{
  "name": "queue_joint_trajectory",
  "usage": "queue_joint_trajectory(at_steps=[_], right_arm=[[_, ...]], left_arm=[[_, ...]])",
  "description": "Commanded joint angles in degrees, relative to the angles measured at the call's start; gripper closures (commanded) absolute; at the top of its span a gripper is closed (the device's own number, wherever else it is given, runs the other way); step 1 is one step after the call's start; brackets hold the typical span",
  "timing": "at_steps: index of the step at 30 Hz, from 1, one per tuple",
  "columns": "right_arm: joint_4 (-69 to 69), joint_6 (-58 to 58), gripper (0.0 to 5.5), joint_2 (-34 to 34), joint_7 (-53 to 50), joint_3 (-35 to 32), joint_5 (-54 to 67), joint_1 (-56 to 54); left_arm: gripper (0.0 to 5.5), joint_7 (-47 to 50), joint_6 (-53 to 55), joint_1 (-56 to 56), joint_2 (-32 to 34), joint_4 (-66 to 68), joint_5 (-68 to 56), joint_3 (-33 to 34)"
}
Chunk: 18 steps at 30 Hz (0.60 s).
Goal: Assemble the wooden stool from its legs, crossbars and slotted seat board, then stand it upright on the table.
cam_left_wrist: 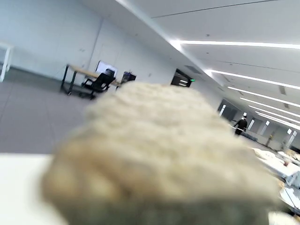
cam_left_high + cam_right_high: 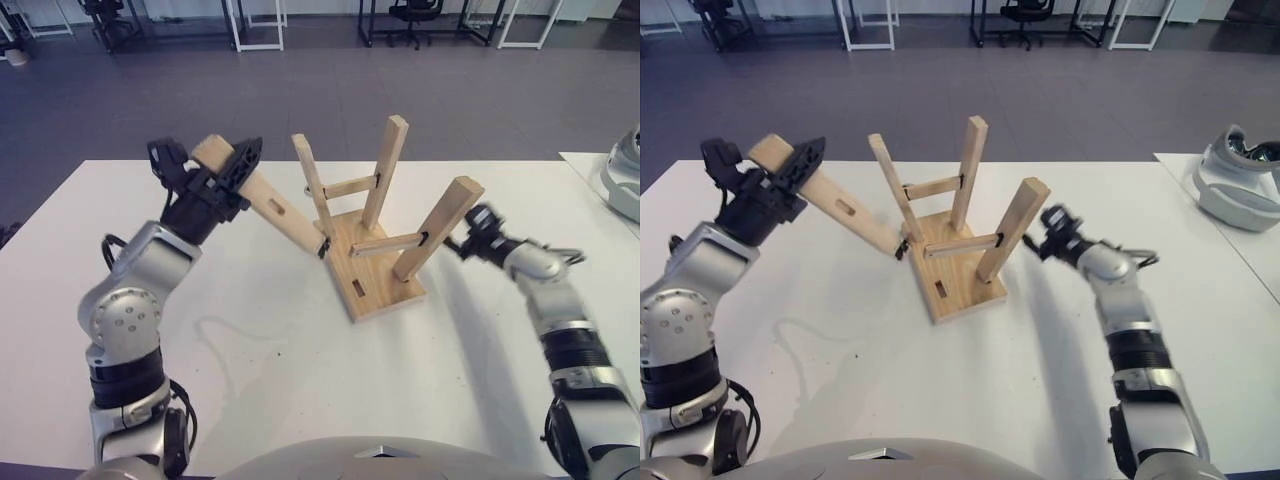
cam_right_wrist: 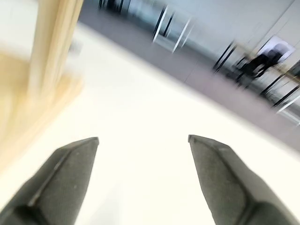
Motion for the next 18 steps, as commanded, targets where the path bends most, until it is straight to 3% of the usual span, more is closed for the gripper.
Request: queue_joint_trajectory(at_steps=[1, 8, 18], right_arm=[[-0.84, -3.0, 1.93, 0.89, 2.98, 3.39, -1.09, 3.59], [-16.58, -3.33, 1.93, 0.69, 8.52, 9.22, -0.88, 11.15], [-20.79, -3.19, 1.93, 2.82, 7.47, 11.02, -1.12, 11.71]], left_arm=[[4.49, 5.95, 0.03, 2.54, -1.68, -0.61, -0.24, 1.52], [4.49, 14.32, -0.06, 4.25, -6.12, 1.41, -2.32, 2.85], [4.49, 20.15, 6.66, 6.97, -2.6, 1.71, 0.31, 1.12]])
